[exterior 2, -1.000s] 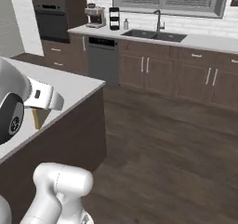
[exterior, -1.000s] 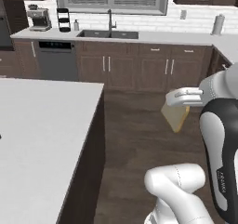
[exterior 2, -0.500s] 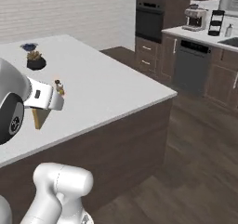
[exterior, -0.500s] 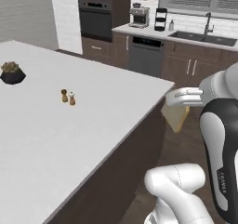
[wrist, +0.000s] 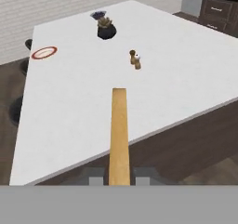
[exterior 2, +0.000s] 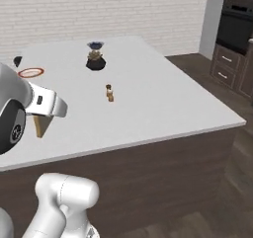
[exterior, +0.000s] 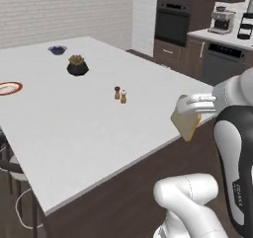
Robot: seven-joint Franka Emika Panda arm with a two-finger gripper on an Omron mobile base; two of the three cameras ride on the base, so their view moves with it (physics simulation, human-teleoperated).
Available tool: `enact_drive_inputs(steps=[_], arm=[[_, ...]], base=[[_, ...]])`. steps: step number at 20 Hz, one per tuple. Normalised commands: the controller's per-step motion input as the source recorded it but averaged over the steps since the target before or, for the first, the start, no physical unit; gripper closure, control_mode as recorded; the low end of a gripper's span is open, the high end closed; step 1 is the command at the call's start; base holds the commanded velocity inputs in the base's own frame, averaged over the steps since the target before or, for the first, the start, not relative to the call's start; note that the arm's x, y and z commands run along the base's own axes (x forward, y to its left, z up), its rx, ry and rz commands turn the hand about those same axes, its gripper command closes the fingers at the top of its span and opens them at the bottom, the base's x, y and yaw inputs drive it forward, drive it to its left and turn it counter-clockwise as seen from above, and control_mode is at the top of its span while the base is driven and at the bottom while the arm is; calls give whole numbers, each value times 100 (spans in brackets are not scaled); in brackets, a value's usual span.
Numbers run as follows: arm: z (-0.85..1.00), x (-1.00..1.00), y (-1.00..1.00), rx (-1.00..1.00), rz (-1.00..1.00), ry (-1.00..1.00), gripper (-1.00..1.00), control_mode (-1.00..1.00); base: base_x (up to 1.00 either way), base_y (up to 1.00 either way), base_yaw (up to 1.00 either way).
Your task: Start the toaster. Once the lever pops up, take the bread to the plate on the dining counter.
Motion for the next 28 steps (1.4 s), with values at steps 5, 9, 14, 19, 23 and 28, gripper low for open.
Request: enact_drive_inputs(steps=[5,9,14,19,23,28], arm=[[0,0,0,0,0,0,100,100],[0,0,0,0,0,0,100,100],[0,0,0,0,0,0,100,100],[0,0,0,0,0,0,100,100],[0,0,0,0,0,0,100,100],[0,0,0,0,0,0,100,100]], base=[[24,-61,21],[9,21,24],[9,89,23],[0,100,8],[6,100,0],[24,100,-4]])
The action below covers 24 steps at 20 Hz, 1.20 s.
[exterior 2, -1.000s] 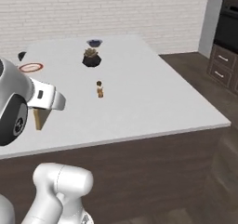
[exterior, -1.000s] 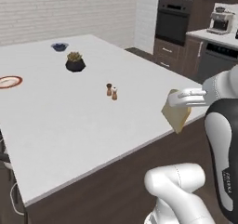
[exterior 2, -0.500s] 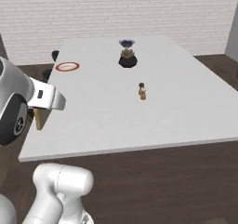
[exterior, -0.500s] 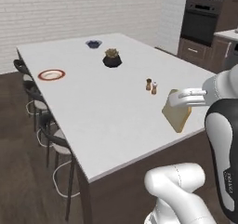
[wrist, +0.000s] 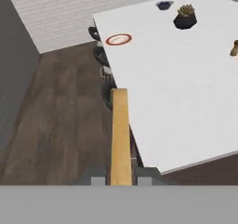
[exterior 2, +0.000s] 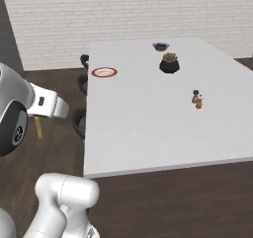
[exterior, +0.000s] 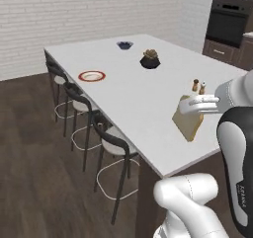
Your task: Start the toaster. Once the lever pops up, take the bread to the plate on the dining counter.
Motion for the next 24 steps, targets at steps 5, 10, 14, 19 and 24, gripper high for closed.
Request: enact_drive_inputs(steps=[5,10,14,19,24], arm=[[0,0,0,0,0,0,100,100],[0,0,0,0,0,0,100,100],[0,0,0,0,0,0,100,100],[0,0,0,0,0,0,100,100],[0,0,0,0,0,0,100,100]], base=[[30,100,-13],[36,100,-21],[56,100,-29],[69,100,-33],[72,100,-35]])
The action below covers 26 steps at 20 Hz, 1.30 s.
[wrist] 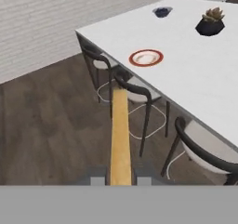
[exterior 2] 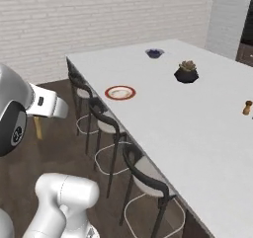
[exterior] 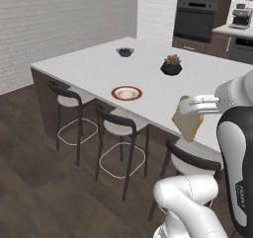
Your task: Start the toaster. Once the lever pops up, take the bread to the plate on the dining counter.
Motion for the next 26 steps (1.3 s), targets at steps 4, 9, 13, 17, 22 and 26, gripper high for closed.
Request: enact_drive_inputs(steps=[4,9,13,17,22,26], arm=[[0,0,0,0,0,0,100,100],[0,0,0,0,0,0,100,100],[0,0,0,0,0,0,100,100],[0,0,0,0,0,0,100,100],[0,0,0,0,0,0,100,100],[0,0,0,0,0,0,100,100]], base=[[47,100,-48],[36,100,-49],[35,100,-48],[35,97,-48],[29,68,-42],[17,3,-30]])
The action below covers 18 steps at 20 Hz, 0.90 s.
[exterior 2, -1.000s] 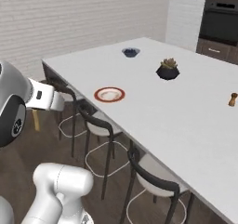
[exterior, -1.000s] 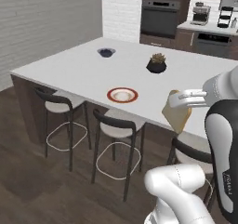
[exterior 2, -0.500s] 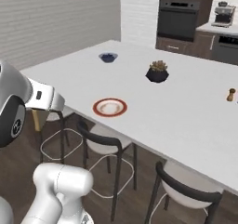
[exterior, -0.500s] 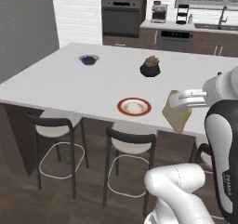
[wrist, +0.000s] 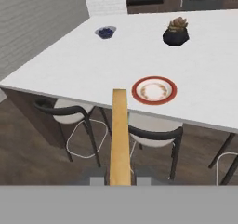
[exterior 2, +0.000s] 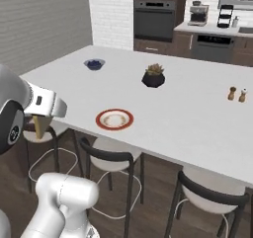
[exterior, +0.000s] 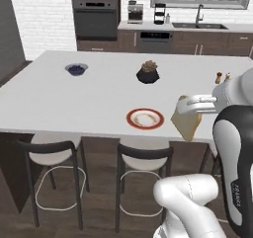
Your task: Start the toaster. Once the lever pops up, take the bread to the plate on the dining counter.
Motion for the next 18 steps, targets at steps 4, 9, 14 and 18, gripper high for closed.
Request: enact_drive_inputs(steps=[4,9,14,18], arm=[[0,0,0,0,0,0,100,100],[0,0,0,0,0,0,100,100],[0,0,0,0,0,0,100,100],[0,0,0,0,0,0,100,100]], base=[[31,0,-20],[57,13,-15],[52,28,-14],[57,33,-12]])
